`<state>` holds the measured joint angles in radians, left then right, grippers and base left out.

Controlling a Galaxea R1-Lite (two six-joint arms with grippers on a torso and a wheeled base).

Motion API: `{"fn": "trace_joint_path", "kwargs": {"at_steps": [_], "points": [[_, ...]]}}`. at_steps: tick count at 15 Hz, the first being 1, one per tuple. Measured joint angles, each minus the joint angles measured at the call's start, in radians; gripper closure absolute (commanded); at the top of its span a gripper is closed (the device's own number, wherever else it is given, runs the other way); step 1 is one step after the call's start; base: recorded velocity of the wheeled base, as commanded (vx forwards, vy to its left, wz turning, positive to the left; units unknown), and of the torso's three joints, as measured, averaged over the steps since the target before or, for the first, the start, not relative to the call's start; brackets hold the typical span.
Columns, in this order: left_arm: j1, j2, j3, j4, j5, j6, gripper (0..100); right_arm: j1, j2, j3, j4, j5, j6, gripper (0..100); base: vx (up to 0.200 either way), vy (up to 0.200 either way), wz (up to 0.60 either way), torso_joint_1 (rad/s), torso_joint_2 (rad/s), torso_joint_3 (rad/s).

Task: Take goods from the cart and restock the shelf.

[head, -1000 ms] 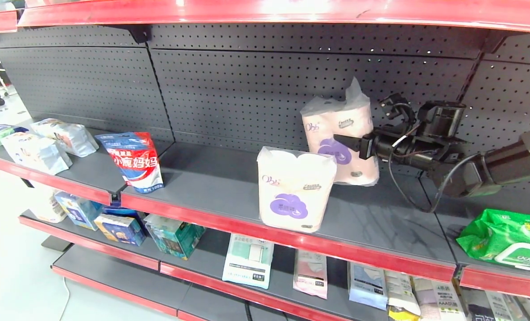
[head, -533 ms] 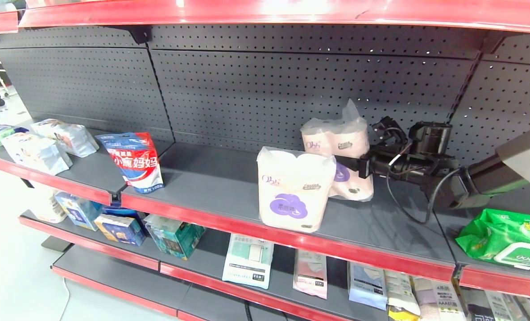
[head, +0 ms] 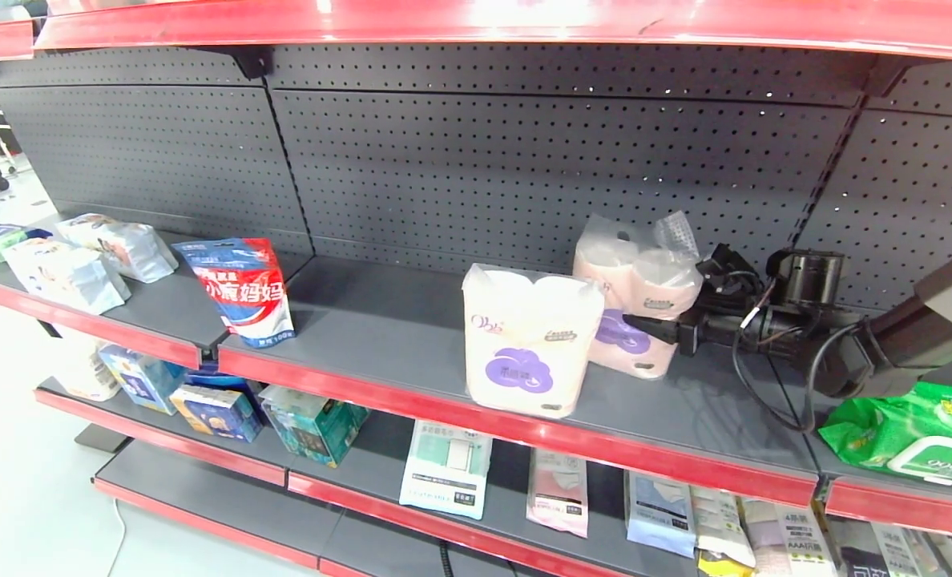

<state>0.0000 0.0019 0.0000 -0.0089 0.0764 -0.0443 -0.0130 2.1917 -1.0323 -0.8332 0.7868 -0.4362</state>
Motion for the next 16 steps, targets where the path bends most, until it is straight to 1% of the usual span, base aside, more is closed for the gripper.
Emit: {"fn": "trace_joint_path", "kwargs": {"at_steps": [3,8,16], "points": [[0.000,0.000,0.000,0.000,0.000,0.000,0,0.001,0.004,-0.023,0.008,-0.005,0.004,100,0.000,0.000,0.00,0.000,0.00,0.000],[0.000,0.000,0.000,0.000,0.000,0.000,0,0.055,0.039,-0.105,0.010,-0.015,0.011,100,0.000,0.000,0.00,0.000,0.00,0.000],[0.000,0.000,0.000,0.000,0.000,0.000,0,0.128,0.068,-0.142,0.004,-0.011,0.041,100,0.000,0.000,0.00,0.000,0.00,0.000]]}}
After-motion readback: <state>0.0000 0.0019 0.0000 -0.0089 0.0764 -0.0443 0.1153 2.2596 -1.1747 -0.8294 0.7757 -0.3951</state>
